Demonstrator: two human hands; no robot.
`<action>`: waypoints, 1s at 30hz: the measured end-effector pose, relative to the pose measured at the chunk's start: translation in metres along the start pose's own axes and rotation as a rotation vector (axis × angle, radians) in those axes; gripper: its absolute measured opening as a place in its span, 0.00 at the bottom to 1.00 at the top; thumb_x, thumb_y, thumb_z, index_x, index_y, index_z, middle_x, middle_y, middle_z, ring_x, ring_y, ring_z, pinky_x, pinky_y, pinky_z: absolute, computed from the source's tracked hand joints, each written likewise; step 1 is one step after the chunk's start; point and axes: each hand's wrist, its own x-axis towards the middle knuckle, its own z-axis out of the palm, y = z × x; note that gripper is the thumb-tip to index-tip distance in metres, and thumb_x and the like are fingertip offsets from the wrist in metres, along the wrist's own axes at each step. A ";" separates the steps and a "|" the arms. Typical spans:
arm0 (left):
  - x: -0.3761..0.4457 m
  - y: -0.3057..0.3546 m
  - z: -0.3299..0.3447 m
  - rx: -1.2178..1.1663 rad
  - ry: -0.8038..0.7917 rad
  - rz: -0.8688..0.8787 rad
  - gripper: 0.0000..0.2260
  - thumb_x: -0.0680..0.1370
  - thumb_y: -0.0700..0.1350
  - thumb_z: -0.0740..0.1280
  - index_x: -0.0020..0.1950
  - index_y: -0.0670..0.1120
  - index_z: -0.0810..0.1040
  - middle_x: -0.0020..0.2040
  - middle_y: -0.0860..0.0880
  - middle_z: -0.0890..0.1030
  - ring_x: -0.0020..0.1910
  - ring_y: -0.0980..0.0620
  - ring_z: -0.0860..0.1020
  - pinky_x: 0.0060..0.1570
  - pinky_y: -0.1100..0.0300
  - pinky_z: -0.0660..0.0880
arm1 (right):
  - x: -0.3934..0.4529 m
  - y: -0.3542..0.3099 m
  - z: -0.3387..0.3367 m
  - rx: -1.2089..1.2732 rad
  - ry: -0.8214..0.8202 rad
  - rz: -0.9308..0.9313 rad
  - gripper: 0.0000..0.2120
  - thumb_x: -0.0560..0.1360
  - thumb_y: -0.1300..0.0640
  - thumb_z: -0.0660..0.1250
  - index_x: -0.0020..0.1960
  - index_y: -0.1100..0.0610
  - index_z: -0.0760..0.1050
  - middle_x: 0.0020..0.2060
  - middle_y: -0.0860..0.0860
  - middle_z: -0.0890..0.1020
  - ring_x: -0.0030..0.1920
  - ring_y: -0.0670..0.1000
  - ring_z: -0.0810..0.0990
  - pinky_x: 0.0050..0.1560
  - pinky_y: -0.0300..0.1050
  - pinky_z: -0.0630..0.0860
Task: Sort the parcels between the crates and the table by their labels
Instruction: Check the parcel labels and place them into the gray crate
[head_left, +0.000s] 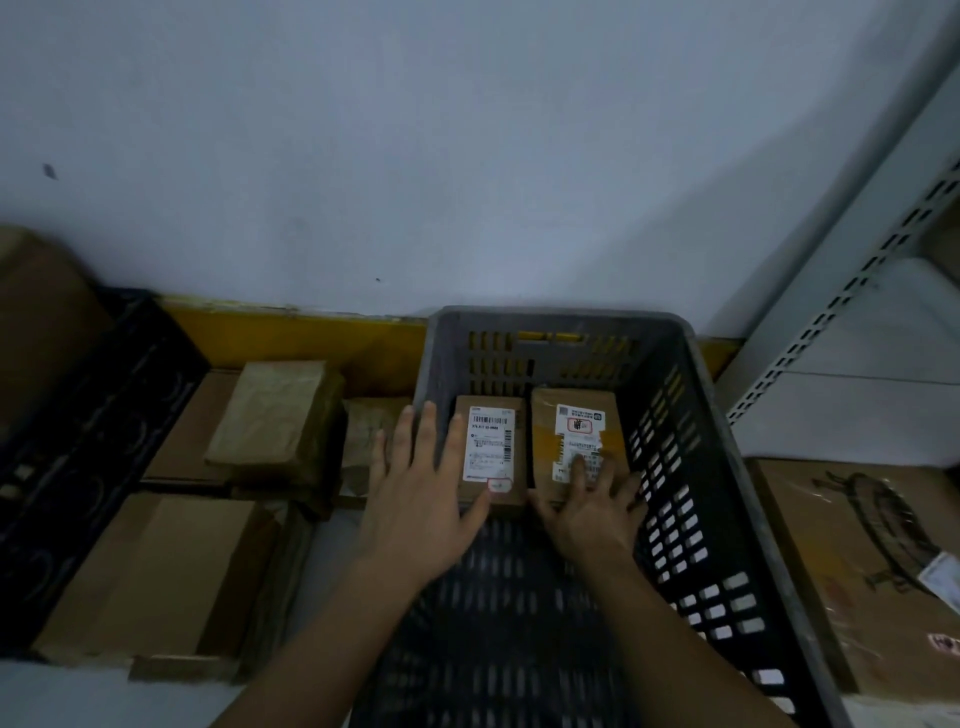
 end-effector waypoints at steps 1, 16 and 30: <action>0.000 0.000 -0.001 0.001 -0.005 -0.004 0.42 0.81 0.71 0.53 0.88 0.52 0.45 0.88 0.42 0.48 0.86 0.38 0.46 0.82 0.35 0.49 | 0.000 0.000 -0.001 -0.003 -0.011 0.001 0.54 0.70 0.14 0.36 0.87 0.45 0.38 0.86 0.58 0.40 0.83 0.74 0.38 0.79 0.77 0.49; -0.024 -0.047 -0.043 -0.078 0.036 -0.205 0.41 0.80 0.75 0.48 0.87 0.56 0.43 0.88 0.47 0.41 0.86 0.44 0.39 0.83 0.35 0.44 | -0.051 -0.050 -0.078 0.055 0.348 -0.302 0.42 0.81 0.25 0.37 0.88 0.47 0.50 0.87 0.57 0.41 0.86 0.64 0.38 0.83 0.70 0.46; -0.101 -0.210 -0.029 -0.113 -0.074 -0.295 0.46 0.76 0.79 0.49 0.87 0.55 0.45 0.87 0.41 0.45 0.86 0.37 0.44 0.81 0.31 0.49 | -0.180 -0.219 -0.087 0.078 0.388 -0.481 0.42 0.81 0.25 0.40 0.88 0.47 0.47 0.87 0.57 0.43 0.86 0.63 0.39 0.84 0.69 0.44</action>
